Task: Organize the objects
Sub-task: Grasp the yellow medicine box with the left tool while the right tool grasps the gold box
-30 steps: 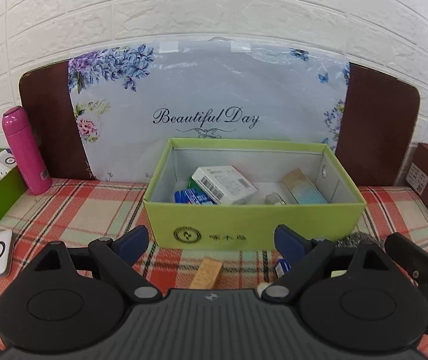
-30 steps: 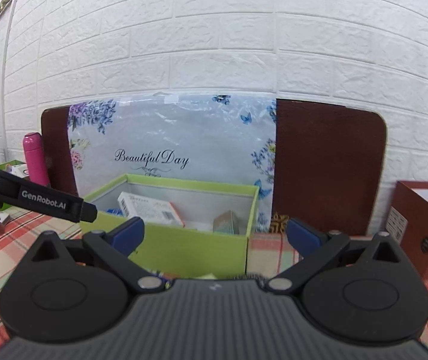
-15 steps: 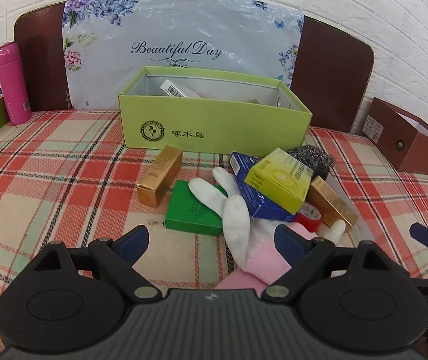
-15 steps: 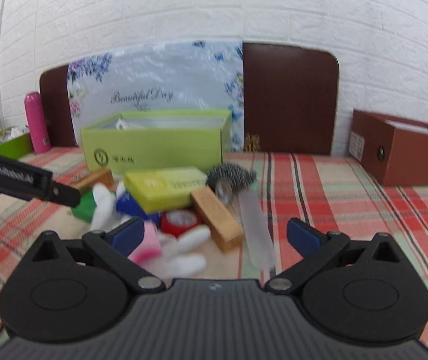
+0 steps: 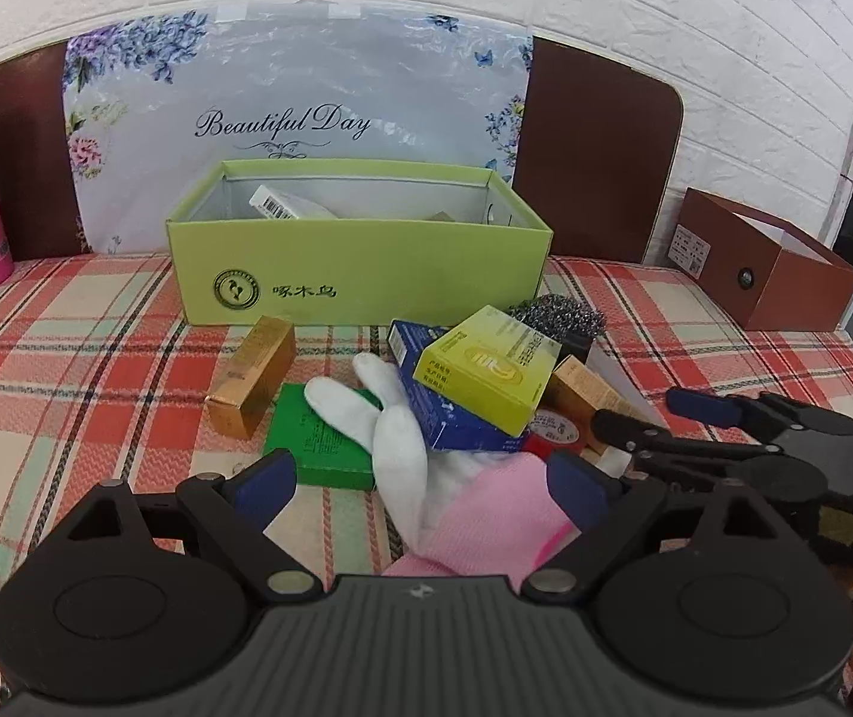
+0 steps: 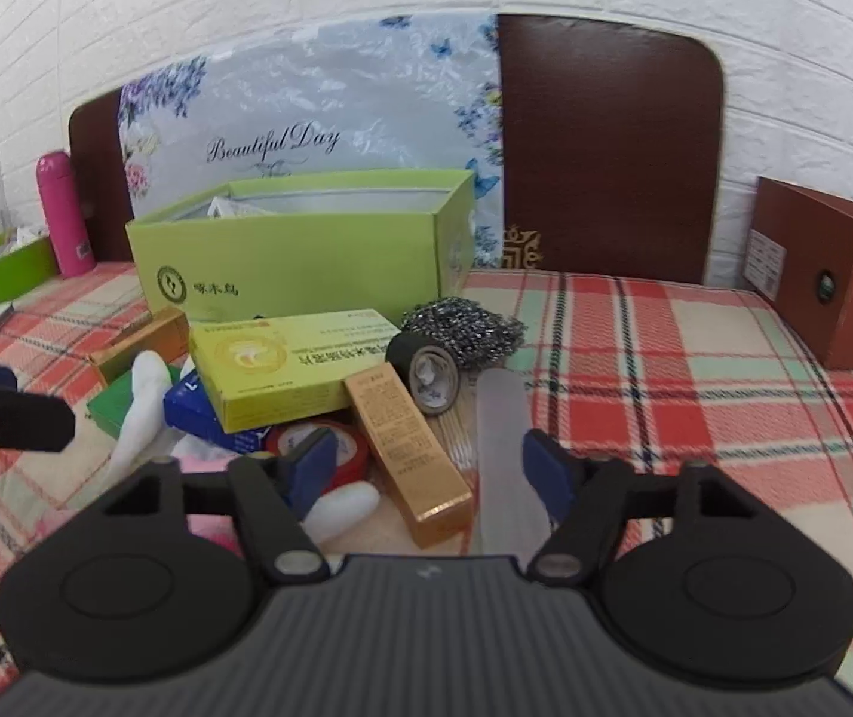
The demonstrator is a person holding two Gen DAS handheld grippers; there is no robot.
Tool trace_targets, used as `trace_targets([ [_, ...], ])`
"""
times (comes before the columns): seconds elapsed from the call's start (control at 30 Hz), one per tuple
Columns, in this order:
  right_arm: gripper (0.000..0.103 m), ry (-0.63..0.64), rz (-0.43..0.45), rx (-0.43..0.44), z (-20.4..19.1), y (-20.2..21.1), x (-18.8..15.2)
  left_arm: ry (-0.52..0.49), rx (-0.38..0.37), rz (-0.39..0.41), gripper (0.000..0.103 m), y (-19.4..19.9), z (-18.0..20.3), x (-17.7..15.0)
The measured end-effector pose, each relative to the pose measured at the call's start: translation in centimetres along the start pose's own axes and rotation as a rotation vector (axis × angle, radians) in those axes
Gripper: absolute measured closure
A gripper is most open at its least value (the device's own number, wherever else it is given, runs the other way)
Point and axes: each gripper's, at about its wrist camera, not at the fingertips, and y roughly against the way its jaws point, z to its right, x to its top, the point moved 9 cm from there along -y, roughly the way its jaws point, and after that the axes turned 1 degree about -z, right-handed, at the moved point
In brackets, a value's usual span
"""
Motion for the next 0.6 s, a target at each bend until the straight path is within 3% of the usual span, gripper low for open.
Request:
trace_targets([
  [0.03, 0.045, 0.010, -0.017, 0.010, -0.2, -0.6, -0.1, -0.020, -0.001, 0.008, 0.009, -0.4, 0.4, 0.5],
  [0.1, 0.067, 0.015, -0.039, 0.033, -0.5, -1.5, -0.4, -0.060, -0.012, 0.017, 0.009, -1.3, 1.3, 1.4],
  [0.2, 0.079, -0.017, -0.032, 0.046, -0.2, -0.5, -0.4, -0.129, -0.022, 0.006, 0.009, -3.4, 2.7, 2.6],
  [0.33, 0.079, -0.047, -0.021, 0.017, 0.6, 1.7, -1.2, -0.236, -0.014, -0.014, 0.009, -7.0, 4.6, 3.9],
  [0.47, 0.079, -0.113, -0.036, 0.025, 1.1, 4.0, -2.4, -0.291, -0.002, -0.096, 0.010, -10.6, 5.1, 3.8],
  [0.53, 0.079, -0.151, -0.049, 0.039, 1.2, 4.9, -3.0, -0.308, -0.024, -0.123, 0.029, -11.2, 5.2, 3.4],
  [0.6, 0.079, -0.184, -0.062, 0.058, 1.2, 5.7, -3.4, -0.283, -0.046, -0.124, 0.031, -10.7, 4.8, 3.2],
])
